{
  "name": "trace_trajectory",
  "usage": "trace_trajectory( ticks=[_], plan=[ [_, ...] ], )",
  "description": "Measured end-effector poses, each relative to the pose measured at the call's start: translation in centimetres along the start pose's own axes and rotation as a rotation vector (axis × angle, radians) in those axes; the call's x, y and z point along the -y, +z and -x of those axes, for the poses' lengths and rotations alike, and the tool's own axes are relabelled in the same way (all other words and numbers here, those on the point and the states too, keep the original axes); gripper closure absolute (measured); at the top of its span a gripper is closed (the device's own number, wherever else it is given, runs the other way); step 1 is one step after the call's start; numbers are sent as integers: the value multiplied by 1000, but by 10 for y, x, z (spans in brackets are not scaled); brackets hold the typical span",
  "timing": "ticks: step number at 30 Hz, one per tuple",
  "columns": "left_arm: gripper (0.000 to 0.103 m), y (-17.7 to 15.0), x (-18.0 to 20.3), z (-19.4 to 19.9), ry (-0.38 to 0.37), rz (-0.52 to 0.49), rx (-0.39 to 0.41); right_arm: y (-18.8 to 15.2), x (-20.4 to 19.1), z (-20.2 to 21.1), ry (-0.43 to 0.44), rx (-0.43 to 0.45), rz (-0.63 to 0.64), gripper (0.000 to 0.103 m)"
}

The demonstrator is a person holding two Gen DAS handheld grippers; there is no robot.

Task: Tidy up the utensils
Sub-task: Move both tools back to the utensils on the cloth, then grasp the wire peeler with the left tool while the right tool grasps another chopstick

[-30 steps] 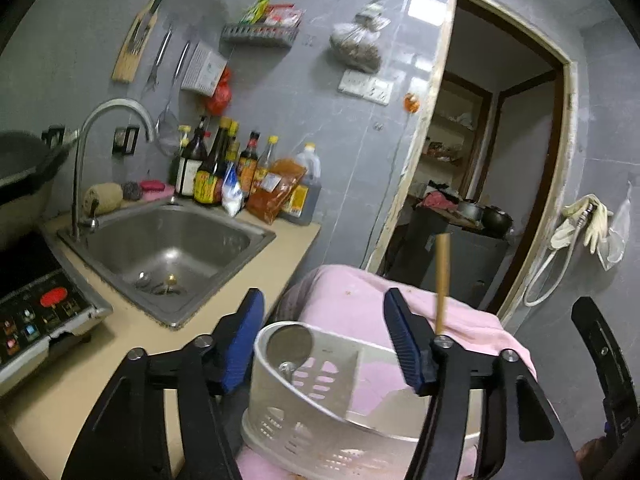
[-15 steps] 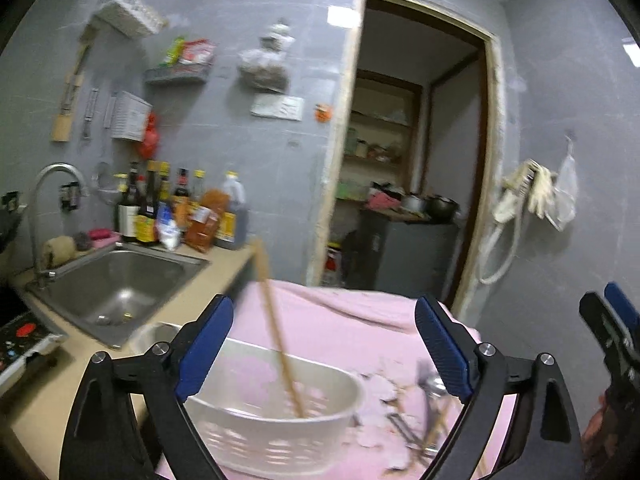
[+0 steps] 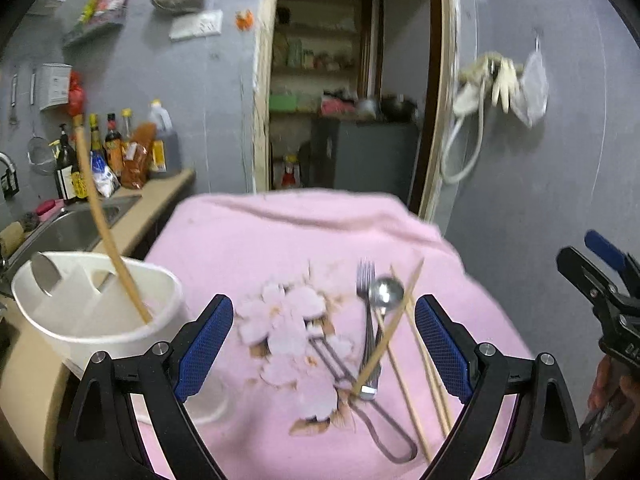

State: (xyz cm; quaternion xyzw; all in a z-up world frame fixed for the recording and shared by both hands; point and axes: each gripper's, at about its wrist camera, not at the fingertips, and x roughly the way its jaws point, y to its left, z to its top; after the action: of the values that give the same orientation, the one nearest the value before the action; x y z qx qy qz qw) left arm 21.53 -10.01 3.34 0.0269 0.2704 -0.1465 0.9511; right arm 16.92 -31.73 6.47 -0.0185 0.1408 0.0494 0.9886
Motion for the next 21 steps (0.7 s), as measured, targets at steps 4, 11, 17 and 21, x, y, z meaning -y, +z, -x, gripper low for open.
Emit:
trace_trajectory(
  ticks=[4,11,17,21],
  plan=[
    [14,-15,9,-23,9,-22,-90,-15,6,-26,36,-111,-6,1],
    [25,-30,3,-50,-5,7,-211,-33,9,-68,111,-283,-23,21],
    [47,-34,-9,-73,-36,78,-328,-39,12,-112,199,-431,-82,49],
    [60,-32,-14,-83,-44,100,-370,-36,19,-142,232,-496,-153,56]
  ],
)
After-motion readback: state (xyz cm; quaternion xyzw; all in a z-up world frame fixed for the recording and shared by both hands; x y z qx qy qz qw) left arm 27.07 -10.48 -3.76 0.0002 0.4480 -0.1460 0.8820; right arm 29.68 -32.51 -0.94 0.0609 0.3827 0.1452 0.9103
